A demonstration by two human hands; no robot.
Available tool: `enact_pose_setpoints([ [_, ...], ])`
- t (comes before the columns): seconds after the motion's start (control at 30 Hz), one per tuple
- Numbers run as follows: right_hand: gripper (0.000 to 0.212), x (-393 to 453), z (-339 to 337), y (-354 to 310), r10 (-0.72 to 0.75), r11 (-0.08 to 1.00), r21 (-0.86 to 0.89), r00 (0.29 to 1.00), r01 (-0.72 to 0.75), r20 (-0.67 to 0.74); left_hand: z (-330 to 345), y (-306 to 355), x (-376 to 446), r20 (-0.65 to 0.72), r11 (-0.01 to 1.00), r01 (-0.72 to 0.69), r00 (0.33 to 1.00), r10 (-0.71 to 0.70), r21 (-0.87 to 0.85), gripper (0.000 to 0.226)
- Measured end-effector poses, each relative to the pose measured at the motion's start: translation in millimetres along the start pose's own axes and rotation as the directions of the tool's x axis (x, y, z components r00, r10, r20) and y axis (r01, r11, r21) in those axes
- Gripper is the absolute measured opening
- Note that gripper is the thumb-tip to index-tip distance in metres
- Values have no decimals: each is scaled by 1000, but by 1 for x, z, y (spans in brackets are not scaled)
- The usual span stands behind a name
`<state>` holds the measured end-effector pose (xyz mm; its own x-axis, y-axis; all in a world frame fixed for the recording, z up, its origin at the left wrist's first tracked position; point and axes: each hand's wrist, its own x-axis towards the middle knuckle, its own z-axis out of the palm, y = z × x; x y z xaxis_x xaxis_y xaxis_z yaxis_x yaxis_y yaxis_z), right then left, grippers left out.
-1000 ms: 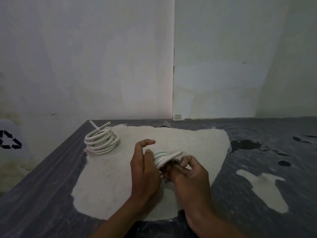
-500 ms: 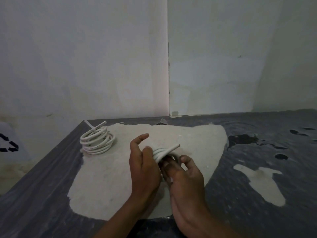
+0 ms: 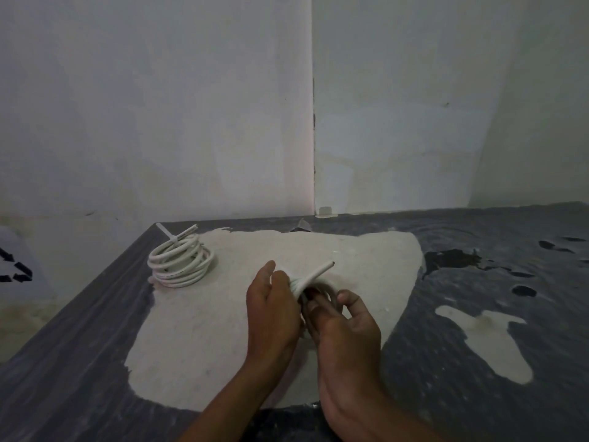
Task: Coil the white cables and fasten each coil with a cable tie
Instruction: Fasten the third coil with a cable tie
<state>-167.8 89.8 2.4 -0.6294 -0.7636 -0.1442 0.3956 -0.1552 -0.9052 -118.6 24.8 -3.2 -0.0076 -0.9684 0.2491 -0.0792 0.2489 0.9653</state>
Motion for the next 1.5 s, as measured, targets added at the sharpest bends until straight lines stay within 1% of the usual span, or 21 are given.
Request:
enact_pose_setpoints([
  [0.07, 15, -1, 1, 0, -13, 1000, -26, 1000, 13, -5, 0, -3, 2, -24, 1000, -26, 999, 26, -16, 33],
  [0.1, 13, -1, 1, 1, -20, 999, -45, 1000, 19, -9, 0, -4, 3, -32, 999, -32, 999, 32, -13, 30],
  [0.27, 10, -1, 0, -1, -23, 997, -77, 1000, 22, -20, 1, -3, 3, 10, 998, -44, 999, 44, -33, 33],
  [0.4, 14, 1, -3, -8, -42, 995, -91, 998, 47, 54, -2, 0, 4, 23, 990, -137, 990, 138, -43, 36],
  [0.5, 9, 6, -7, -12, -10, 988, -150, 988, 33, 156, -6, -3, 6, -10, 987, -138, 990, 137, -80, 30],
  [0.6, 19, 6, -13, -20, 9, 986, -156, 930, 52, 367, -10, -6, 8, -7, 986, -137, 991, 137, -96, 29],
  [0.67, 25, 4, -16, -25, -29, 972, -191, 871, 140, 491, -13, -4, 10, -28, 984, -139, 990, 137, -109, 29],
  [0.73, 21, 4, -16, -24, -145, 918, -241, 833, 315, 534, -15, 1, 12, -47, 981, -127, 992, 121, -147, 29],
  [0.8, 15, 8, -16, -19, -294, 802, -317, 797, 506, 527, -17, 3, 12, -46, 978, -140, 990, 134, -153, 29],
  [0.87, 13, 10, -16, -19, -402, 715, -344, 761, 609, 510, -17, 0, 11, -21, 978, -162, 987, 161, -134, 30],
  [0.93, 21, 13, -19, -22, -510, 614, -353, 696, 706, 505, -16, -3, 10, -1, 973, -212, 977, 213, -89, 29],
  [1.0, 22, 18, -24, -21, -610, 452, -370, 584, 812, 536, -14, -3, 9, 7, 964, -254, 967, 255, -74, 29],
  [1.07, 19, 25, -28, -18, -679, 226, -400, 438, 888, 589, -12, -2, 8, 10, 957, -277, 960, 279, -85, 30],
  [1.13, 23, 31, -30, -17, -706, -6, -414, 289, 910, 647, -12, -3, 8, 8, 953, -295, 955, 296, -71, 31],
  [1.17, 26, 31, -30, -20, -704, -99, -416, 231, 904, 672, -12, -5, 8, 9, 952, -300, 954, 301, -57, 31],
  [1.23, 27, 34, -30, -26, -680, -262, -389, 117, 883, 724, -12, -7, 8, 19, 952, -304, 952, 305, -30, 30],
  [1.27, 28, 37, -31, -28, -657, -318, -364, 73, 876, 750, -12, -8, 8, 30, 950, -313, 949, 313, -21, 29],
  [1.3, 29, 40, -32, -29, -634, -348, -341, 49, 873, 772, -13, -8, 8, 41, 945, -327, 944, 327, -10, 28],
  [1.33, 28, 43, -33, -29, -619, -347, -325, 45, 880, 784, -14, -8, 8, 52, 939, -345, 937, 345, 1, 27],
  [1.37, 27, 44, -35, -28, -614, -316, -320, 65, 893, 787, -14, -8, 9, 62, 932, -363, 930, 361, 13, 27],
  [1.5, 26, 33, -34, -22, -664, -47, -377, 253, 925, 704, -19, -8, 12, 101, 921, -390, 916, 388, 0, 27],
])
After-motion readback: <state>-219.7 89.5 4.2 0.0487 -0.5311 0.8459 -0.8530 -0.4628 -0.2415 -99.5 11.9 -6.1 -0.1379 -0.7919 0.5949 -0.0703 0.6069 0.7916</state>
